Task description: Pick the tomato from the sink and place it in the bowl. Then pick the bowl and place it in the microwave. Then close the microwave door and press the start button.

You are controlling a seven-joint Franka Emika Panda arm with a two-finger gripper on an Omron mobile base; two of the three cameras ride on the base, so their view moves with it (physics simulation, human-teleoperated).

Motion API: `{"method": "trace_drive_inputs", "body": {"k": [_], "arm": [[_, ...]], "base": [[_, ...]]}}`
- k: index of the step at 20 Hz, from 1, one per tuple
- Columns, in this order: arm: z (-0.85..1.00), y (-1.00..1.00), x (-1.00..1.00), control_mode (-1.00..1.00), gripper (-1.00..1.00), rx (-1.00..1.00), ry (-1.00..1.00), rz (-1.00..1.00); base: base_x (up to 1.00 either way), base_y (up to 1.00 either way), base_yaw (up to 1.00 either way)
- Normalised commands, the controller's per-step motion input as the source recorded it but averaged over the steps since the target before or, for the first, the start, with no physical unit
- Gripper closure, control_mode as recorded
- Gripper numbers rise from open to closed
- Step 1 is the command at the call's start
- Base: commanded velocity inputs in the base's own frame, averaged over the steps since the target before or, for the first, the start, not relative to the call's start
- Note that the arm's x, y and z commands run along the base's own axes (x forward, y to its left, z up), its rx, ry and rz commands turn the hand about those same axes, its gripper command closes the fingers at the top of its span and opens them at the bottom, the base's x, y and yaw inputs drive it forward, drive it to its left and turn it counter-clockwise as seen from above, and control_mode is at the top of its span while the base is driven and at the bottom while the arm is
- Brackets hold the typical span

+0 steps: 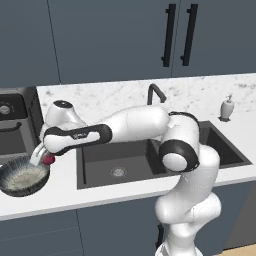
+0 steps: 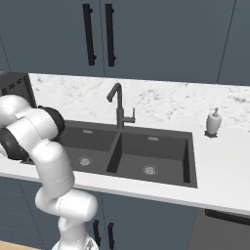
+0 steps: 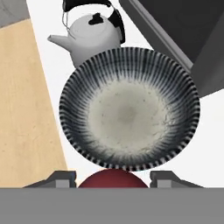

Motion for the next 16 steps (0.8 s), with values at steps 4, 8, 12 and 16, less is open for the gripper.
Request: {"method": "trace_drive_inputs", "body": {"k": [4, 8, 12, 16], "arm": [[-0.70, 0.24, 0.40, -1.00, 1.00, -0.05, 0.00, -0.11], [-0.35, 0.20, 0.20, -1.00, 1.00, 0.00, 0.00, -0.11], [-0.02, 0.26, 0.09, -1.00, 1.00, 0.00, 0.00, -0.12], [-0.32, 0.07, 0.27, -1.00, -1.00, 0.00, 0.00, -0.09]], "base": [[0.00, 0.00, 0.00], [0.00, 0.00, 0.00], [0.00, 0.00, 0.00], [0.00, 0.00, 0.00]]}}
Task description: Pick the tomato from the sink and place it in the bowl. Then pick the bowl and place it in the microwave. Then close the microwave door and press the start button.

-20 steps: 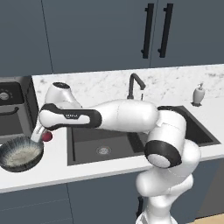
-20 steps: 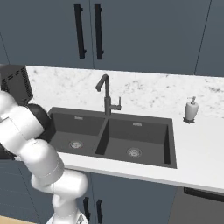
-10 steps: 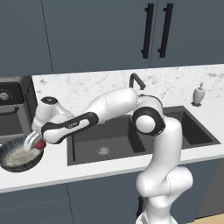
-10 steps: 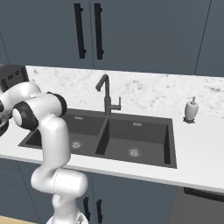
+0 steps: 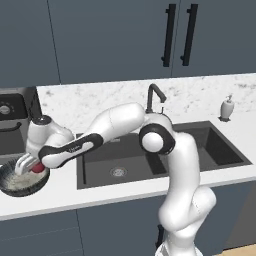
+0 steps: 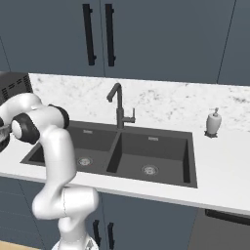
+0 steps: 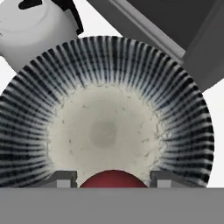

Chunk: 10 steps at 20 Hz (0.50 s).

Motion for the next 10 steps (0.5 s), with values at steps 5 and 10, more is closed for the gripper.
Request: {"method": "trace_drive_inputs", "body": {"k": [5, 10], "arm": [[-0.49, 0.00, 0.40, -1.00, -1.00, 0.00, 0.00, -0.04], [0.02, 0.00, 0.14, -1.00, -1.00, 0.11, 0.00, 0.00]], "base": [[0.00, 0.00, 0.00], [0.00, 0.00, 0.00]]}}
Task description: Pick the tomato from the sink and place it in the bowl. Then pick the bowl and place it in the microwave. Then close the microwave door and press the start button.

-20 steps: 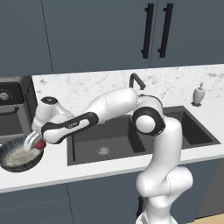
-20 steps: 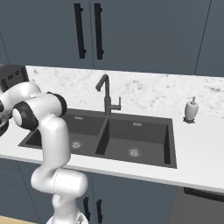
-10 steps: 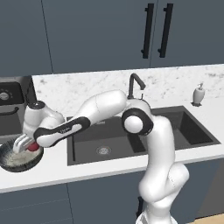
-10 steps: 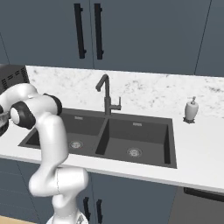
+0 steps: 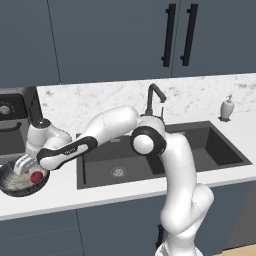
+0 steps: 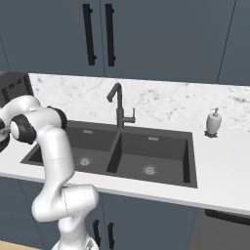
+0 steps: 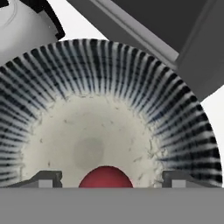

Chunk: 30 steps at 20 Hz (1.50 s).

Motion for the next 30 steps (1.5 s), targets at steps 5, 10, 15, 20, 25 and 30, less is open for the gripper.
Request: {"method": "trace_drive_inputs", "body": {"k": [5, 10, 15, 20, 25, 30], "arm": [[0.04, -0.07, 0.04, -1.00, -1.00, 0.15, 0.00, 0.00], [0.02, -0.88, -0.21, -1.00, -1.00, 0.11, 0.06, -0.24], [-0.06, -0.56, -0.20, -1.00, -1.00, 0.06, 0.14, -0.33], [-0.16, 0.07, 0.21, -1.00, -1.00, 0.13, 0.18, -0.19], [0.00, 0.34, 0.19, -1.00, -1.00, 0.11, 0.14, -0.10], [-0.31, 0.39, 0.18, -1.00, -1.00, 0.02, 0.18, -0.09]], "base": [[0.00, 0.00, 0.00], [0.00, 0.00, 0.00], [0.00, 0.00, 0.00], [0.00, 0.00, 0.00], [0.00, 0.00, 0.00], [0.00, 0.00, 0.00]]}}
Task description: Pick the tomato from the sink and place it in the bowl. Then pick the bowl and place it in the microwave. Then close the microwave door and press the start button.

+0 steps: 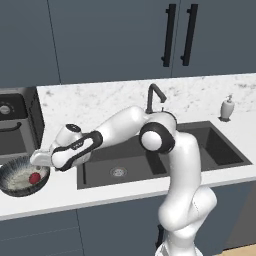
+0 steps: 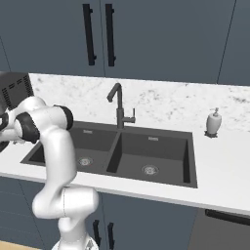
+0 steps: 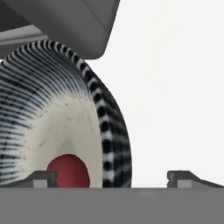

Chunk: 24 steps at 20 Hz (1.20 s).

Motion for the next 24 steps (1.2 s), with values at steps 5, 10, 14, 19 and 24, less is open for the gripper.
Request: {"method": "trace_drive_inputs", "body": {"k": [5, 10, 14, 19, 24], "arm": [[-0.29, 0.09, 0.00, -1.00, 1.00, 0.00, 0.14, -0.03], [-0.11, -0.19, -0.06, -1.00, 1.00, 0.00, 0.07, -0.02], [0.06, -0.82, -0.26, -1.00, 1.00, 0.00, 0.00, 0.00], [0.53, -0.98, -0.30, -1.00, 1.00, 0.00, 0.00, 0.00], [0.64, -1.00, -0.35, -1.00, 1.00, 0.00, 0.00, 0.02]], "base": [[0.00, 0.00, 0.00], [0.00, 0.00, 0.00], [0.00, 0.00, 0.00], [0.00, 0.00, 0.00], [0.00, 0.00, 0.00]]}}
